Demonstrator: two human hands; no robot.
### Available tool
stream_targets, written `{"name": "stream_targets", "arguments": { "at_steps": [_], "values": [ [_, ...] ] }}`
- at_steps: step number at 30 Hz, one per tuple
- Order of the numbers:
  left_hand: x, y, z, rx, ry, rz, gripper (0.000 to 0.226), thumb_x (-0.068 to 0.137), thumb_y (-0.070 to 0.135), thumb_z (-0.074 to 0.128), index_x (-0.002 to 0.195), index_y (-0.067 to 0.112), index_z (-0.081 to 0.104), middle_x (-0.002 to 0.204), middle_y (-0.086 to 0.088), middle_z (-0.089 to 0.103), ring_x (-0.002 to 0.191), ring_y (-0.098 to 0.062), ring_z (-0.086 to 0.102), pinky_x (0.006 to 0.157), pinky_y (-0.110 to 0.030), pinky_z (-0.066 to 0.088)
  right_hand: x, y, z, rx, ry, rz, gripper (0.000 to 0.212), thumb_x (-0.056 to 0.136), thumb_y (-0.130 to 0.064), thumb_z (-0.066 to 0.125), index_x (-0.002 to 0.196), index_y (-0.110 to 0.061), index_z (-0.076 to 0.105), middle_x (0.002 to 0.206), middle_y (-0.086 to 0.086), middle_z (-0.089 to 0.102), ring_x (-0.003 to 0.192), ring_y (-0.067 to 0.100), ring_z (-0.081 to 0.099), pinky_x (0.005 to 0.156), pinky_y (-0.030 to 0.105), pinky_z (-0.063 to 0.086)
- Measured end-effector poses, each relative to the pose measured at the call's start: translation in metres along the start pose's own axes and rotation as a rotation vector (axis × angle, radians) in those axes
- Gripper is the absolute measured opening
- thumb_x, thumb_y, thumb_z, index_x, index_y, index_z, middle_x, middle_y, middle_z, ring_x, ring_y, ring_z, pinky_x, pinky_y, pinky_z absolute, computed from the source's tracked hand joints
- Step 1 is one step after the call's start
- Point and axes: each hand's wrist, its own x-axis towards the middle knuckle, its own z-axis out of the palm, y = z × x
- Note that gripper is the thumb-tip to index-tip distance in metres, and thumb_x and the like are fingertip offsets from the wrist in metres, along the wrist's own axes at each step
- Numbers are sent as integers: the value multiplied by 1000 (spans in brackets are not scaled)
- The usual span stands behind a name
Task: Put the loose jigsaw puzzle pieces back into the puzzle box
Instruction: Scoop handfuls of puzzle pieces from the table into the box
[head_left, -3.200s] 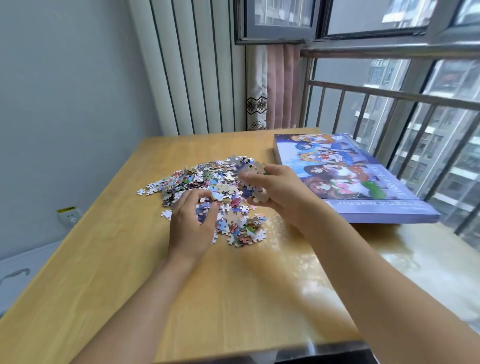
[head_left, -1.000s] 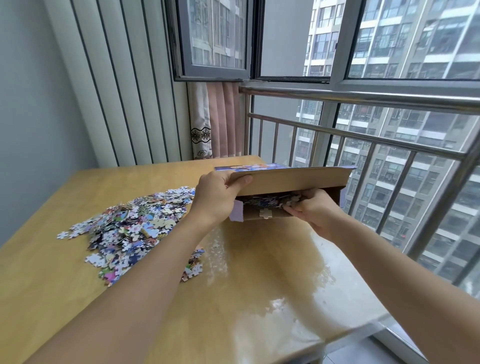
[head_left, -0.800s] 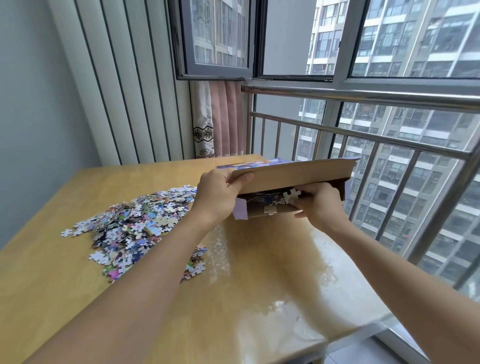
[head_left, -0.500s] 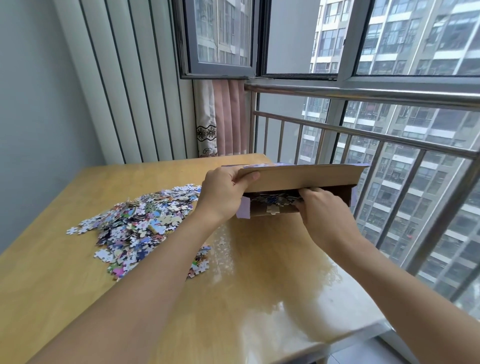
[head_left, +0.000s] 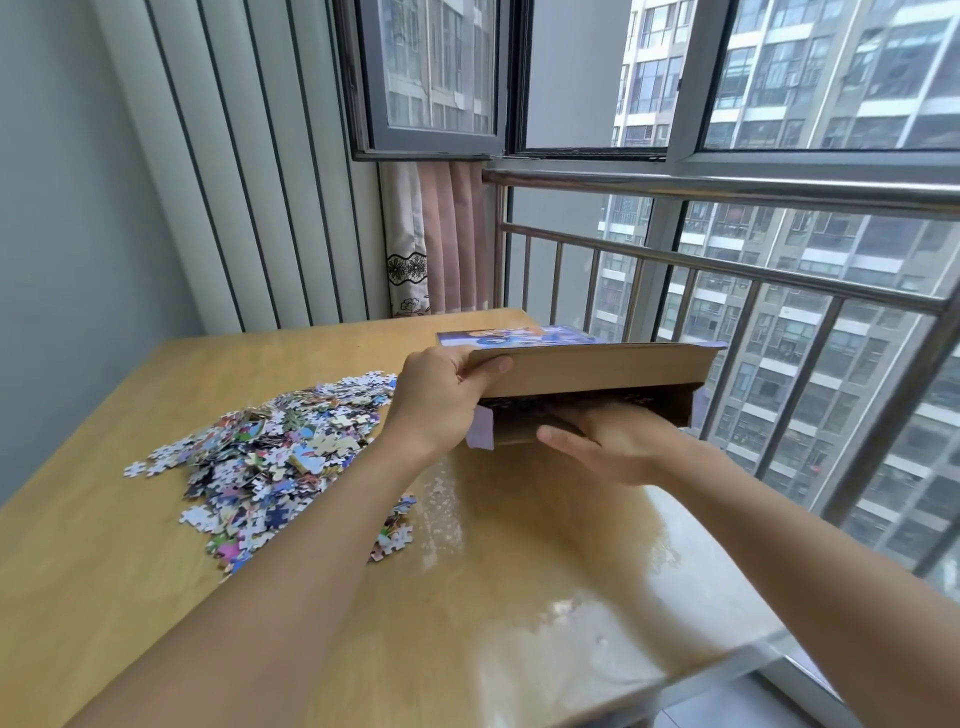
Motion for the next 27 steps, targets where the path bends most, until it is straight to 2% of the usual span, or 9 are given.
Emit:
{"name": "stream_targets", "arguments": {
  "at_steps": [3,6,8,9,12,16,21,24,27],
  "values": [
    [2,-1,-6,-7,29,-27,24,94,34,68,105,16,79,82,0,74,76,-21,63,68,-29,49,-10,1,-1,-137,181,-6,77,91,-80,15,138,-35,56,135,-6,62,121,19,56,98,38,48],
    [3,0,-10,-16,49,-22,22,94,32,67,106,17,78,82,2,73,79,-20,62,68,-21,45,-30,-11,3,-361,393,75,78,93,-79,15,103,-26,71,101,-6,71,97,20,64,80,36,51],
    [4,2,-10,-20,54,-27,22,94,31,67,107,18,78,86,-2,75,83,-24,63,73,-27,48,-37,-16,4,-414,388,171,85,89,-83,5,82,-23,65,77,-5,64,79,20,64,65,34,43],
    [4,3,-10,-22,54,-32,22,94,32,67,107,18,78,88,-5,75,87,-26,64,76,-32,49,-37,-16,4,-416,368,182,86,87,-84,2,83,-23,63,72,-4,61,76,20,63,64,33,39],
    [4,5,-9,-24,44,-34,22,94,33,67,107,18,78,90,-6,76,91,-29,65,78,-37,50,-26,-11,-2,-276,278,144,87,87,-85,6,118,-27,63,87,-2,68,83,19,64,68,33,43],
    [4,6,-7,-28,35,-41,21,93,33,68,103,19,79,86,-9,75,86,-32,64,74,-36,49,-4,-1,-15,6,35,204,89,81,-90,12,145,-39,46,127,-1,65,109,20,59,93,37,51],
    [5,6,-11,-33,51,-47,22,94,33,68,107,19,78,89,0,74,89,-23,66,76,-29,50,2,-11,-18,38,104,151,64,93,-75,31,142,-39,51,125,-6,64,102,14,55,86,32,48],
    [6,5,-16,-22,53,-48,24,94,33,67,109,18,78,93,-1,75,93,-25,66,79,-30,52,-2,-6,-19,-158,126,177,73,85,-83,23,138,-43,53,125,-7,65,113,19,57,96,38,47],
    [5,4,-15,-16,35,-41,23,94,34,68,109,19,78,93,-3,76,93,-27,66,82,-38,54,-4,2,-14,-142,54,194,78,83,-86,22,139,-42,53,131,-7,63,119,20,54,102,39,44]
  ]
}}
